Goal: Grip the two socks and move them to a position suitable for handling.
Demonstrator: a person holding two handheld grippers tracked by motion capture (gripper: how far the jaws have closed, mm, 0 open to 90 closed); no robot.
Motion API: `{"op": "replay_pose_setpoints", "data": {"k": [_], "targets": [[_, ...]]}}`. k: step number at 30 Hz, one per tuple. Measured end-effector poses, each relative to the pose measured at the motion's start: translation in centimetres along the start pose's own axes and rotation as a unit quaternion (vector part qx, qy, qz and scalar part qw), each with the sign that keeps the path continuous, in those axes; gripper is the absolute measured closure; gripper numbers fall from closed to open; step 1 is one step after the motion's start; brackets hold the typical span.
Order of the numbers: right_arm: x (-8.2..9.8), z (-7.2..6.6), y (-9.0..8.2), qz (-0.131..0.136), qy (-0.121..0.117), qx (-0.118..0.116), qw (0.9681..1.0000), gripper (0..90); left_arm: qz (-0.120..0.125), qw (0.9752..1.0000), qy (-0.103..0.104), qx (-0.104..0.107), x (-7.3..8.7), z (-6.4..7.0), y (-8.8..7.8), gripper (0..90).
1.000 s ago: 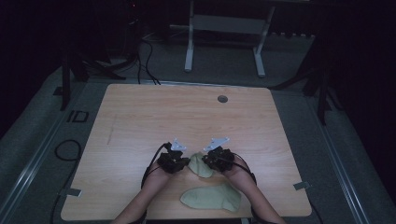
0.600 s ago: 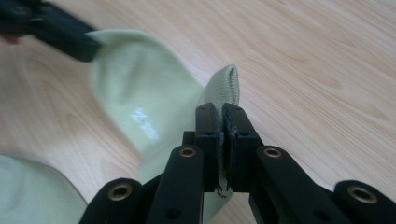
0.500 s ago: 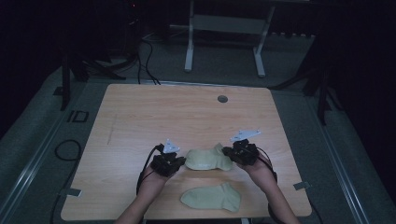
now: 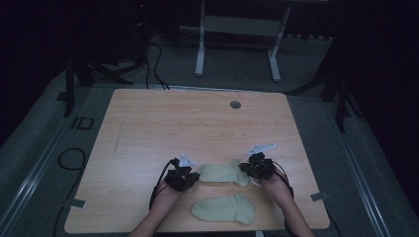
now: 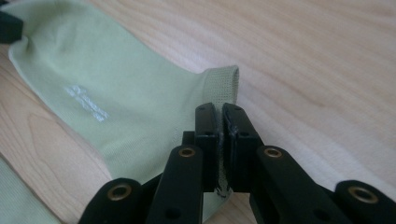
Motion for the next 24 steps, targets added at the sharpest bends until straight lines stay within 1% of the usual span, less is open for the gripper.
{"op": "replay_pose_setpoints", "data": {"k": [2, 3, 4, 5, 6, 7, 8, 10, 11, 12, 14, 15, 16, 17, 18, 19, 20, 22, 24], "targets": [[0.2, 0.1, 0.2, -0.004, 0.004, 0.000, 1.0000, 84.9, -0.002, 1.0000, -0.002, 0.000, 0.1, 0.0, 0.2, 88.4], [0.4, 0.0, 0.3, -0.008, 0.002, 0.000, 1.0000, 83.3, -0.004, 1.0000, -0.004, 0.005, 0.2, 0.0, 0.2, 88.0], [0.5, 0.1, 0.4, -0.012, 0.001, 0.003, 0.9999, 79.8, -0.002, 1.0000, 0.000, 0.000, 0.2, 0.0, 0.2, 86.5], [0.5, 0.1, 0.4, -0.011, -0.001, 0.011, 0.9999, 74.6, 0.007, 0.9999, 0.007, -0.013, 0.2, 0.1, 0.0, 80.1], [0.5, 0.2, 0.3, -0.008, -0.001, 0.017, 0.9998, 73.8, 0.013, 0.9997, 0.013, -0.014, 0.1, 0.1, -0.2, 75.1], [0.4, 0.2, 0.1, -0.006, 0.000, 0.016, 0.9999, 73.5, 0.015, 0.9997, 0.015, -0.015, 0.0, 0.1, -0.4, 70.9], [0.3, 0.1, -0.2, -0.003, 0.001, 0.013, 0.9999, 72.1, 0.023, 0.9995, 0.013, -0.019, -0.1, 0.2, -0.6, 68.2], [0.1, -0.1, -0.6, 0.003, -0.002, 0.009, 0.9999, 71.4, 0.029, 0.9992, 0.020, -0.018, -0.4, 0.3, -1.1, 68.3], [0.0, -0.3, -0.9, 0.006, -0.007, 0.007, 0.9999, 71.4, 0.037, 0.9989, 0.022, -0.017, -0.6, 0.4, -1.4, 68.9], [-0.1, -0.6, -1.1, 0.011, -0.008, 0.007, 0.9999, 72.1, 0.043, 0.9987, 0.023, -0.014, -0.8, 0.5, -1.6, 71.7], [-0.3, -1.0, -1.4, 0.018, -0.008, 0.004, 0.9998, 74.1, 0.054, 0.9980, 0.029, -0.015, -1.3, 0.8, -2.0, 75.9], [-0.3, -1.2, -1.5, 0.023, -0.004, 0.003, 0.9997, 77.3, 0.056, 0.9979, 0.031, -0.011, -1.5, 1.0, -2.0, 80.2], [-0.2, -1.4, -1.6, 0.025, -0.002, 0.000, 0.9997, 78.2, 0.058, 0.9977, 0.035, -0.010, -1.7, 1.3, -2.0, 80.4], [-0.1, -1.6, -1.6, 0.026, -0.005, -0.003, 0.9996, 80.6, 0.057, 0.9976, 0.039, -0.003, -1.8, 1.5, -1.9, 85.3], [0.0, -1.8, -1.6, 0.024, -0.008, -0.004, 0.9997, 84.1, 0.053, 0.9977, 0.042, 0.002, -1.9, 1.7, -1.7, 86.4], [0.2, -2.0, -1.5, 0.023, -0.009, -0.006, 0.9997, 84.5, 0.045, 0.9980, 0.045, 0.008, -1.9, 1.9, -1.3, 88.3], [0.4, -2.1, -1.3, 0.019, -0.009, -0.005, 0.9998, 85.6, 0.035, 0.9982, 0.048, 0.010, -1.9, 2.0, -0.8, 89.3], [0.9, -2.1, -0.8, 0.010, -0.009, -0.004, 0.9999, 86.6, 0.014, 0.9990, 0.041, 0.016, -1.5, 1.9, 0.3, 89.4], [1.4, -2.0, -0.4, 0.004, -0.004, -0.006, 1.0000, 86.6, 0.002, 0.9992, 0.037, 0.013, -1.2, 1.6, 1.1, 89.5]]}}
Point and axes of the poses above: each handheld gripper's, and its own axes: y roughly forward along the jaws, x roughly out of its underside, z roughly to its right, the point moved 2 cm from there along y, roughly forward along the jaws, and after that the axes turned 8 degrees about z, right-handed, at the moved point
